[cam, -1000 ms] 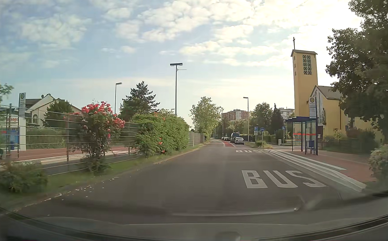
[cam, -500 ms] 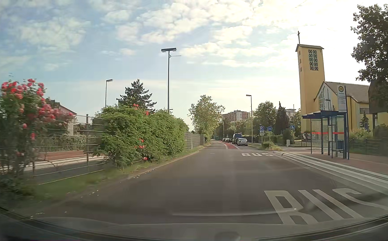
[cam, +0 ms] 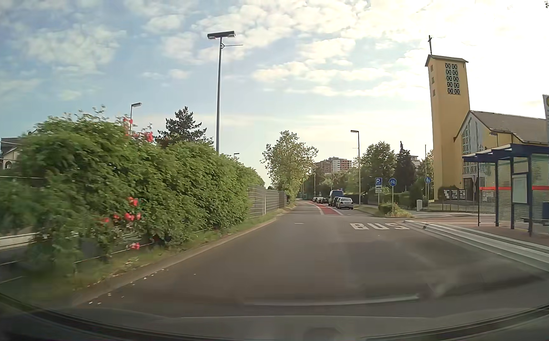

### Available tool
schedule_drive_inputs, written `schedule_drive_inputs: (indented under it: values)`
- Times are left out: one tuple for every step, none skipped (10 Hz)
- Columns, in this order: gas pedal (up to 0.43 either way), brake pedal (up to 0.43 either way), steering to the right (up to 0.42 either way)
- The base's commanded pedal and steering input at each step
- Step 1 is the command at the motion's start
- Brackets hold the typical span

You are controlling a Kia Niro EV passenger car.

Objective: Follow the waypoints while adhering to traffic rules and regulations

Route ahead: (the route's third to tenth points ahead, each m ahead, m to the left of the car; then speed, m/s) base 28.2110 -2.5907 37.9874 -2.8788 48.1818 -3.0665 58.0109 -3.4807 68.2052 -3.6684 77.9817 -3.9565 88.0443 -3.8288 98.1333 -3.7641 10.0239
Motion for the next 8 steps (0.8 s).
schedule_drive_inputs:
  values:
    - [0.177, 0.030, 0.013]
    - [0.177, 0.030, 0.013]
    - [0.177, 0.030, 0.013]
    - [0.177, 0.030, 0.013]
    - [0.177, 0.030, 0.014]
    - [0.177, 0.030, 0.014]
    - [0.189, 0.030, 0.013]
    - [0.189, 0.030, 0.013]
